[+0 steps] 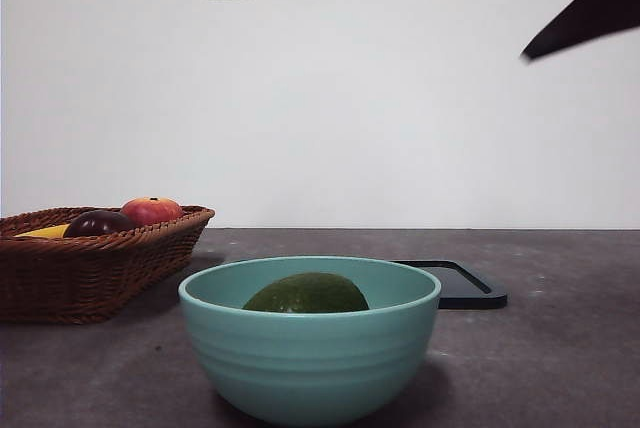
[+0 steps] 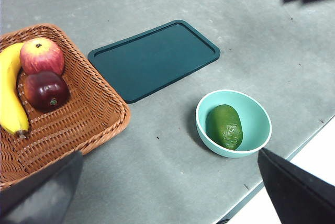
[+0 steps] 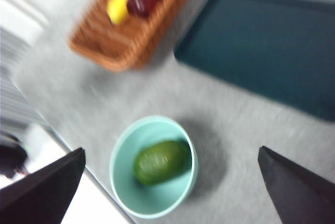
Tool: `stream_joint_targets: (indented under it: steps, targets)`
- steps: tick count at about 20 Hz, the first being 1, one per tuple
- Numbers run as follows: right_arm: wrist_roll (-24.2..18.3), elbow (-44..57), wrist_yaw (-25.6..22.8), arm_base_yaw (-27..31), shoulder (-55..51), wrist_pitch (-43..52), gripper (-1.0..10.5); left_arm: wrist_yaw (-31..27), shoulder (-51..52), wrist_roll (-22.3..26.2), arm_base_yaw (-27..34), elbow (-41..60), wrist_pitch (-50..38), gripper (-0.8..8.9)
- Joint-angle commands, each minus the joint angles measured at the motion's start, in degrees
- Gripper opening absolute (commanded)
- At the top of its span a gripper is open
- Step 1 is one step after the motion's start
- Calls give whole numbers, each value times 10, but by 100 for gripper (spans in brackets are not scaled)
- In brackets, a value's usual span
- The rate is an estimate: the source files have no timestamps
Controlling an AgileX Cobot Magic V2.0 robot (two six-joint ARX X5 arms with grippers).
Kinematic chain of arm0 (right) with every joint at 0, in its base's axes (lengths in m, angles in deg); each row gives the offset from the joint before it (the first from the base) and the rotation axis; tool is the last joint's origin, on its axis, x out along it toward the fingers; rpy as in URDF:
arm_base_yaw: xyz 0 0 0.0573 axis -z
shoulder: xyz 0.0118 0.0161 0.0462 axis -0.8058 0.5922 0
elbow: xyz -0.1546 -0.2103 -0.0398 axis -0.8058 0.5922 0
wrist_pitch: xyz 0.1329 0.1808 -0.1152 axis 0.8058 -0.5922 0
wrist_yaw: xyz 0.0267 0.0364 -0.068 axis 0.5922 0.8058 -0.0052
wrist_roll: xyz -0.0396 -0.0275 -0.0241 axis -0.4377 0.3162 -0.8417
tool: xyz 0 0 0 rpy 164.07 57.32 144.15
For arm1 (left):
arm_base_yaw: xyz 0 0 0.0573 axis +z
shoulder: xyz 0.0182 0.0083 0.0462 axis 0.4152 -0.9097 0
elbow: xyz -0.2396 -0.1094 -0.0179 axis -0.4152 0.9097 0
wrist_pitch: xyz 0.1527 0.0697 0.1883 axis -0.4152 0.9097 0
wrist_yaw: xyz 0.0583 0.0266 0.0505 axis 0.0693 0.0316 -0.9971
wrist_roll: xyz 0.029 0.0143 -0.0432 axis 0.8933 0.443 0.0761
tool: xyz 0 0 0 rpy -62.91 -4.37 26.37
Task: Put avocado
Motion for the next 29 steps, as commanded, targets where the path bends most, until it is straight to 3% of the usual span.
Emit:
stream_joint_targets:
  steps: [1,11,19,23,27,29]
  targets:
    - [17,-19,-32,-39,59,-8,556,-4,0,7,-6,-5,-7,561]
    - [20,-46,-138,-140,259,-51,555,-4,0,7,-6,-5,-7,561]
    - [21,-46,-139,-153,349,-45,531,-4,0,7,-6,-5,-7,562]
    - [21,-46,-120,-153,366,-17,202,-4,0,7,-6,-5,-7,561]
    - [28,-46,-118,-153,366,-11,19,-4,0,7,-6,-5,-7,561]
    - [37,-46,-117,-153,366,-3,9,-4,0,7,-6,-5,-7,561]
